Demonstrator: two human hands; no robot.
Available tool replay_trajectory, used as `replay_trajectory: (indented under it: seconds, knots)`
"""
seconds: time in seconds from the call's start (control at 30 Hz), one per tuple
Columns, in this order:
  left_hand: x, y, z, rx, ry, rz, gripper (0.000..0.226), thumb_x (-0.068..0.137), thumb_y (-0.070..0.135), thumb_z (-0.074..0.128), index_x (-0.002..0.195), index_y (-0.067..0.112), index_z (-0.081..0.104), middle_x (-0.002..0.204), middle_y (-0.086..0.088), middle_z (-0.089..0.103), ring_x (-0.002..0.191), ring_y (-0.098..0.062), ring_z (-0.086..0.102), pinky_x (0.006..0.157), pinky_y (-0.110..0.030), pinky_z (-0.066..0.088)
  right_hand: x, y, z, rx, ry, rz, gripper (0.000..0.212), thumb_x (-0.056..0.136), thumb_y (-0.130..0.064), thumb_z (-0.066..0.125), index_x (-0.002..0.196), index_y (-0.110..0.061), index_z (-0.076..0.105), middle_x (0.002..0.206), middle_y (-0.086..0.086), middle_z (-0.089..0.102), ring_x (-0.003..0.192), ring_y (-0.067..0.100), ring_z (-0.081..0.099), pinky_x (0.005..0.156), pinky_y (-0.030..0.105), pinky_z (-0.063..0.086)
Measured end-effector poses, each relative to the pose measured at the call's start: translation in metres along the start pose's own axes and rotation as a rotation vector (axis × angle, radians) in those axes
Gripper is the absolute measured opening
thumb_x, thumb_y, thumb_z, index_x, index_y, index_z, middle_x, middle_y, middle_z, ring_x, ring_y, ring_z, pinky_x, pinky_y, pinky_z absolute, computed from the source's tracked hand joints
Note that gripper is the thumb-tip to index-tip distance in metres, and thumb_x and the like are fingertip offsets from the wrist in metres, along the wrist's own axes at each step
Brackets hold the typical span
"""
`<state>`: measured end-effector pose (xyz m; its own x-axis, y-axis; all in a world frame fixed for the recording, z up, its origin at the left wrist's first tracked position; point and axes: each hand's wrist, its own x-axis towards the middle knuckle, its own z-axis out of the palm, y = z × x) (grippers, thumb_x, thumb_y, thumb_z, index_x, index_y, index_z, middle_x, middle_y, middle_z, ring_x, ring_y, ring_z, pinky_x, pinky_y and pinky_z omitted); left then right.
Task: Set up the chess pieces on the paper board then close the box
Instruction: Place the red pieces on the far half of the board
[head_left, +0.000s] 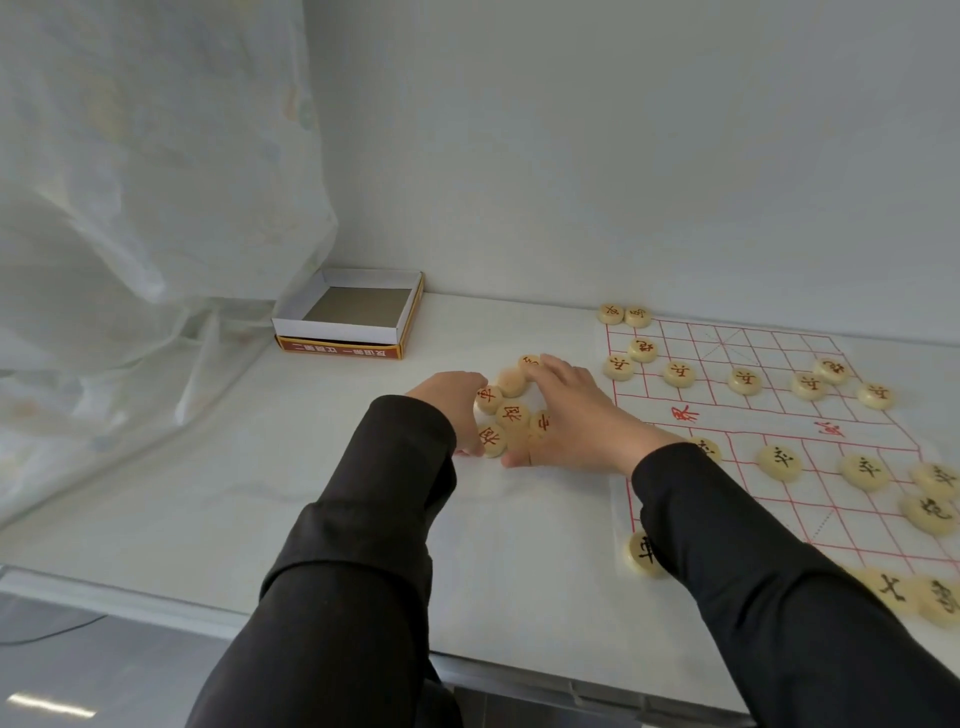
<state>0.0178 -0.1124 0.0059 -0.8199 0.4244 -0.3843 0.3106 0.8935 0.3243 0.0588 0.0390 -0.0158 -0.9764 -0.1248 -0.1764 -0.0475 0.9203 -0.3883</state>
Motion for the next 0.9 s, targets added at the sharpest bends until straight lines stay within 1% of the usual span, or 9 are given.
replay_trajectory:
  seconds: [0.1, 0.23, 0.3, 0.43, 0.63, 0.7, 0.77, 0.83, 0.9]
  knots:
    - [-0.001, -0.001, -0.002, 0.024, -0.006, -0.006, 0.063, 0.081, 0.014, 0.07, 0.137, 0.014, 0.04, 0.121, -0.008, 0.058, 0.11, -0.023, 0.054, 0.093, -0.03, 0.044, 0.005, 0.005, 0.002, 0.051, -0.036, -0.005, 0.113, 0.067, -0.057, 0.073, 0.149, -0.025, 0.003, 0.158, -0.002, -0.009, 0.145, 0.02, -0.008, 0.118, 0.044, 0.01]
    - [-0.001, -0.004, -0.005, 0.038, -0.012, 0.009, 0.058, 0.081, 0.013, 0.069, 0.134, 0.015, 0.044, 0.125, -0.007, 0.056, 0.109, -0.022, 0.054, 0.091, -0.028, 0.043, 0.009, 0.007, 0.005, 0.071, -0.063, -0.014, 0.114, 0.068, -0.057, 0.072, 0.149, -0.023, -0.001, 0.157, -0.004, -0.011, 0.145, 0.019, -0.011, 0.118, 0.047, 0.008]
    - [0.0, -0.006, -0.003, 0.02, -0.014, 0.001, 0.06, 0.08, 0.014, 0.07, 0.134, 0.017, 0.043, 0.124, -0.006, 0.056, 0.108, -0.021, 0.053, 0.092, -0.028, 0.043, 0.011, 0.006, 0.006, 0.076, -0.056, -0.034, 0.113, 0.067, -0.058, 0.072, 0.149, -0.022, 0.003, 0.158, -0.004, -0.003, 0.145, 0.02, -0.004, 0.117, 0.046, 0.011]
    - [0.003, -0.008, -0.002, -0.007, -0.018, -0.007, 0.066, 0.079, 0.015, 0.072, 0.136, 0.018, 0.039, 0.122, -0.005, 0.056, 0.11, -0.022, 0.052, 0.096, -0.031, 0.041, 0.011, 0.003, 0.003, 0.12, -0.008, -0.046, 0.104, 0.065, -0.048, 0.079, 0.145, -0.02, 0.018, 0.148, -0.001, 0.027, 0.136, 0.02, 0.025, 0.112, 0.04, 0.027]
    - [0.007, -0.01, 0.0, -0.01, -0.017, -0.026, 0.08, 0.077, 0.021, 0.075, 0.143, 0.019, 0.029, 0.138, -0.004, 0.046, 0.125, -0.024, 0.045, 0.102, -0.034, 0.038, 0.008, 0.003, -0.004, 0.174, 0.015, -0.054, 0.102, 0.063, -0.036, 0.084, 0.144, -0.028, 0.024, 0.14, -0.007, 0.034, 0.127, 0.013, 0.032, 0.105, 0.032, 0.035]
    - [0.008, -0.01, 0.0, -0.014, -0.031, -0.024, 0.078, 0.077, 0.023, 0.074, 0.142, 0.019, 0.032, 0.137, -0.004, 0.047, 0.124, -0.024, 0.045, 0.101, -0.034, 0.038, 0.007, 0.003, -0.008, 0.226, 0.001, -0.041, 0.096, 0.064, -0.029, 0.084, 0.142, -0.028, 0.028, 0.132, -0.007, 0.04, 0.116, 0.009, 0.042, 0.096, 0.025, 0.039]
    - [0.008, -0.009, 0.0, -0.015, -0.046, -0.027, 0.074, 0.077, 0.024, 0.074, 0.14, 0.018, 0.034, 0.136, -0.004, 0.048, 0.122, -0.023, 0.046, 0.101, -0.033, 0.04, 0.007, 0.003, -0.011, 0.269, -0.007, -0.026, 0.091, 0.066, -0.025, 0.083, 0.14, -0.03, 0.032, 0.125, -0.007, 0.045, 0.106, 0.009, 0.049, 0.089, 0.024, 0.043]
    - [0.008, -0.009, -0.001, -0.031, -0.057, -0.036, 0.073, 0.078, 0.023, 0.074, 0.139, 0.018, 0.035, 0.136, -0.005, 0.047, 0.12, -0.024, 0.047, 0.1, -0.033, 0.042, 0.007, 0.004, -0.011, 0.28, 0.005, -0.013, 0.086, 0.067, -0.024, 0.082, 0.139, -0.03, 0.034, 0.123, -0.005, 0.045, 0.105, 0.01, 0.05, 0.089, 0.025, 0.044]
    - [0.007, -0.009, -0.001, -0.064, -0.068, -0.048, 0.076, 0.077, 0.021, 0.074, 0.14, 0.02, 0.032, 0.137, -0.005, 0.046, 0.118, -0.024, 0.048, 0.098, -0.033, 0.045, 0.006, 0.005, -0.011, 0.257, 0.014, -0.009, 0.086, 0.068, -0.025, 0.082, 0.14, -0.029, 0.034, 0.13, -0.005, 0.04, 0.114, 0.01, 0.045, 0.091, 0.023, 0.039]
